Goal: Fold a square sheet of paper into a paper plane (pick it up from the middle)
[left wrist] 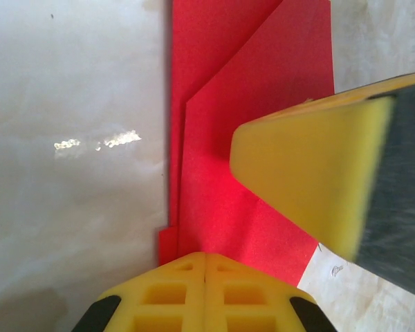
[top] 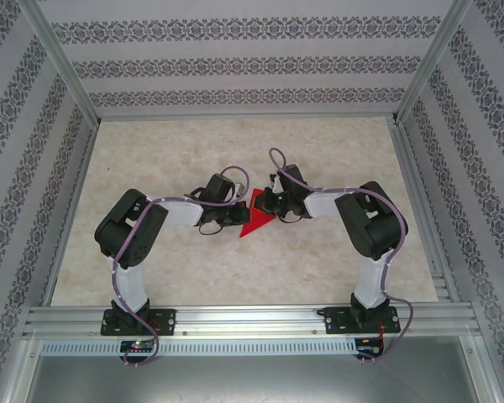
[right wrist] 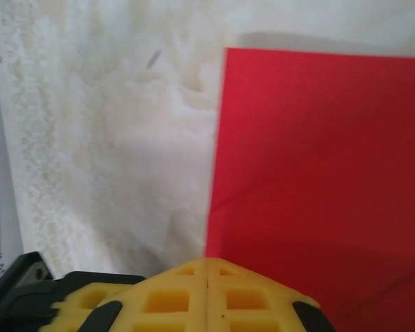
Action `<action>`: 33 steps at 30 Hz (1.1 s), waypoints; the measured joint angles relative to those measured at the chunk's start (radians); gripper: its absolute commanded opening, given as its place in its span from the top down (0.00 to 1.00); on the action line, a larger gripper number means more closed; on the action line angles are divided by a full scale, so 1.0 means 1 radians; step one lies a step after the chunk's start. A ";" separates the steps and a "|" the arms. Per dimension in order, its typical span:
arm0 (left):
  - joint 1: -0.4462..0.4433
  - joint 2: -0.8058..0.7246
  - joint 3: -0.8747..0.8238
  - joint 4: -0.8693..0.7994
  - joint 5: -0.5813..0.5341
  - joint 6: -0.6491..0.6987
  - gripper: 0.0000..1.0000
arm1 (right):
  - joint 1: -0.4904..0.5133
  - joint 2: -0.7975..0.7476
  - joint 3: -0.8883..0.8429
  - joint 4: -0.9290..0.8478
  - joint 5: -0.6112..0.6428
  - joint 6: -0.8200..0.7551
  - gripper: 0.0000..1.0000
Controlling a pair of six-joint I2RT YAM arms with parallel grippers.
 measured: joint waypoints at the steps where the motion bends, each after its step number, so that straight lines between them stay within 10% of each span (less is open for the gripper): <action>1: 0.000 0.000 0.000 0.000 0.001 0.000 1.00 | 0.000 0.001 -0.006 0.001 0.003 0.002 0.96; 33: 0.000 -0.072 0.052 -0.148 0.123 0.002 0.86 | -0.013 0.039 0.051 -0.094 -0.005 -0.002 0.97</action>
